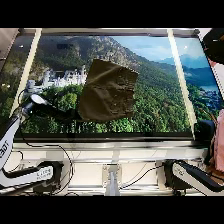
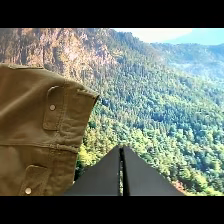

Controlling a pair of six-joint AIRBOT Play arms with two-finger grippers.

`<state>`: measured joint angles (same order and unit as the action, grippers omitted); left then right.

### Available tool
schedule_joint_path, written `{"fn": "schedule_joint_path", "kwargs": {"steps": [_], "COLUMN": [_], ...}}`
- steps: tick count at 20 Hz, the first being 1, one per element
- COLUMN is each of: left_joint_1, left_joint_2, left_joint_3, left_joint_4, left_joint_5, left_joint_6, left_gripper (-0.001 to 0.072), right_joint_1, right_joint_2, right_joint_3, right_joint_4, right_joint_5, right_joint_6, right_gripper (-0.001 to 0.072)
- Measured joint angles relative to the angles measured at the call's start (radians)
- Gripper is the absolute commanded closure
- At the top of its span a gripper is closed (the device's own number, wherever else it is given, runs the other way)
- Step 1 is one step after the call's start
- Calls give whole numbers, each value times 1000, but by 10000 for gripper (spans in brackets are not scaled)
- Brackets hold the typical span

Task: Fold the clothes and pants, and hang the long-sleeved shirts on hangers.

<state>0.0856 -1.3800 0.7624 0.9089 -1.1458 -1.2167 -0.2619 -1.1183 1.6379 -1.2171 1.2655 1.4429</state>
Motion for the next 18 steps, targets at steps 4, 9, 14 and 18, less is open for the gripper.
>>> {"fn": "schedule_joint_path", "kwargs": {"steps": [4,9,14,18], "left_joint_1": [0,0,-3,-29], "left_joint_2": [-32,-49,-53,-53], "left_joint_3": [-1,-1,-1,-2], "left_joint_4": [-42,-123,-179,-196], "left_joint_5": [24,117,207,208], "left_joint_6": [2,2,3,21], "left_gripper": [296,298,423,690], "right_joint_1": [0,0,0,0], "right_joint_2": [-10,-21,-60,-100], "right_joint_3": [0,0,-17,-159], "right_joint_4": [-2,4,-11,30], "right_joint_5": [-3,-3,12,58], "right_joint_6": [-14,-19,-55,-101], "right_gripper": [682,682,683,683]}}
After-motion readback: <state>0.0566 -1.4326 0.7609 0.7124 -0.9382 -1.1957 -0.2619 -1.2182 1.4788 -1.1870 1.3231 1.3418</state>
